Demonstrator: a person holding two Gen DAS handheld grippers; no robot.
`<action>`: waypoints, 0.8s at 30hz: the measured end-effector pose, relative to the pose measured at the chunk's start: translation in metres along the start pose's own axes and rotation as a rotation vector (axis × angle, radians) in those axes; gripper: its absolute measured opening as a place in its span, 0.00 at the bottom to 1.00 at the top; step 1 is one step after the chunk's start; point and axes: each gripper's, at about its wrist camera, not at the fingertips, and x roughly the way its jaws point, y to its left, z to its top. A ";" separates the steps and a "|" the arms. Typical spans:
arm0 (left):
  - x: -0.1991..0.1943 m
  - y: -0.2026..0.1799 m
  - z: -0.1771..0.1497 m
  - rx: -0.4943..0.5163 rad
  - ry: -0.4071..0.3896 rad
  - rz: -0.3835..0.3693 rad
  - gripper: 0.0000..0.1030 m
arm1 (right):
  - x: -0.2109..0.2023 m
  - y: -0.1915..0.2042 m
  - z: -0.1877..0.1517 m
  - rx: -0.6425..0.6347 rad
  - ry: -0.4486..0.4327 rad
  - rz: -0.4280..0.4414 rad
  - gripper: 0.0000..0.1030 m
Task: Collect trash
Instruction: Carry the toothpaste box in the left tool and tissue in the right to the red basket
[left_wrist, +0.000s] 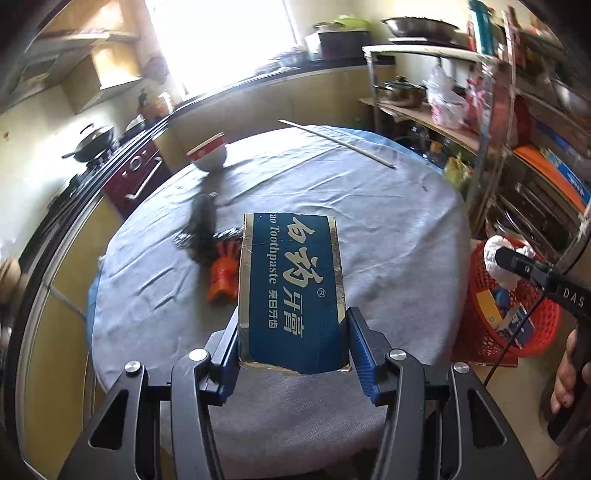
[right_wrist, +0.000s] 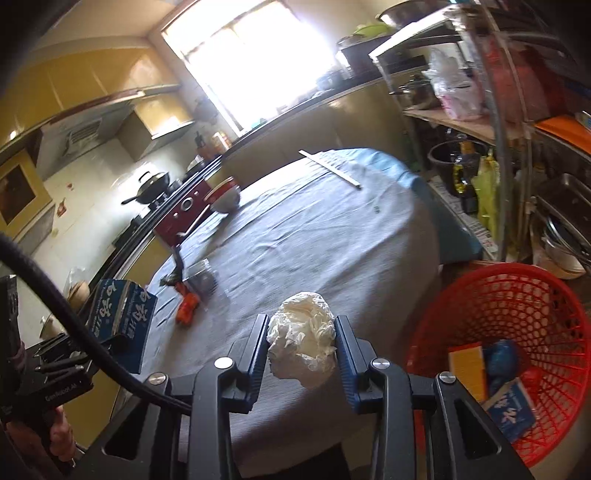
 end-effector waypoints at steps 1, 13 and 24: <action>0.001 -0.007 0.003 0.017 0.001 -0.005 0.53 | -0.002 -0.005 0.001 0.008 -0.006 -0.006 0.37; 0.015 -0.095 0.030 0.201 0.003 -0.064 0.53 | -0.035 -0.088 0.002 0.148 -0.056 -0.107 0.37; 0.024 -0.168 0.049 0.322 0.006 -0.132 0.53 | -0.059 -0.142 -0.001 0.242 -0.075 -0.159 0.37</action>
